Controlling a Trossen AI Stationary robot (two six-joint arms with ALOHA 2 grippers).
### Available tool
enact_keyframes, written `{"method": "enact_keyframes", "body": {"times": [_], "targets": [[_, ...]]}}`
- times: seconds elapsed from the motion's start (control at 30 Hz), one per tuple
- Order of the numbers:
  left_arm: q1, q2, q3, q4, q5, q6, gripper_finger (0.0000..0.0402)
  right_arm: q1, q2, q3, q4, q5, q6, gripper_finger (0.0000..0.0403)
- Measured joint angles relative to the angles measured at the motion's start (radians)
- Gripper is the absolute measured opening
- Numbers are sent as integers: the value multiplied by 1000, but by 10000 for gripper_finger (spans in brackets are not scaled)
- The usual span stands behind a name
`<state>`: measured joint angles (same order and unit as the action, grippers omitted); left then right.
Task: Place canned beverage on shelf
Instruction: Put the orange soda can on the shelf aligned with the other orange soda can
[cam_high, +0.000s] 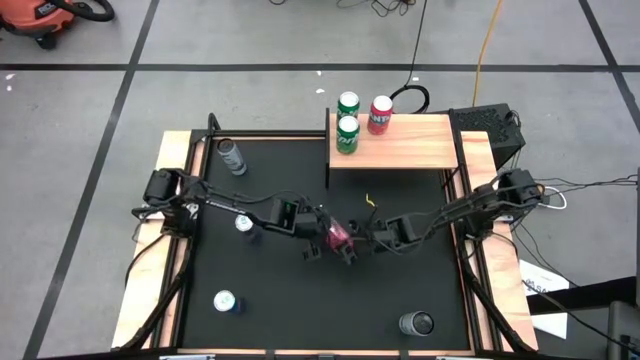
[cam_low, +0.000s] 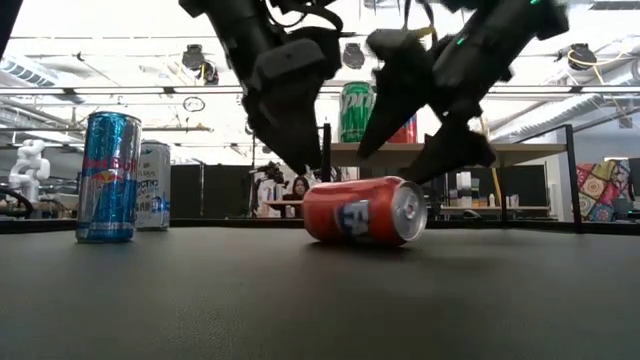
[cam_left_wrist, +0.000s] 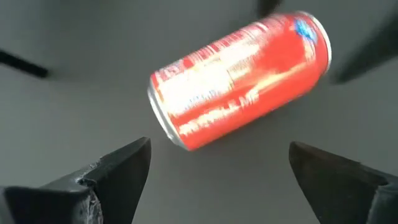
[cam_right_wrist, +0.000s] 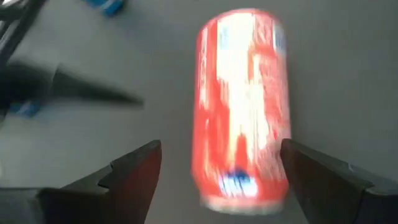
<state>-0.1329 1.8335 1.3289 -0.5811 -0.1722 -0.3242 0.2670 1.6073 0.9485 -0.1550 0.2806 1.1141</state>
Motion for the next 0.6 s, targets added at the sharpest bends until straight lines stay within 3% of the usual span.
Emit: {"method": "enact_keyframes", "body": {"times": [0.17,0.4,0.6], "targets": [[-51,-11,1,-76,-2,9,380,48,-47,0,-14,17,26,315],[-99,4,-6,-67,-86,371,380,56,-60,0,-117,54,2,315],[-98,70,-17,-14,-12,528,380,56,-61,0,-105,55,28,315]]}}
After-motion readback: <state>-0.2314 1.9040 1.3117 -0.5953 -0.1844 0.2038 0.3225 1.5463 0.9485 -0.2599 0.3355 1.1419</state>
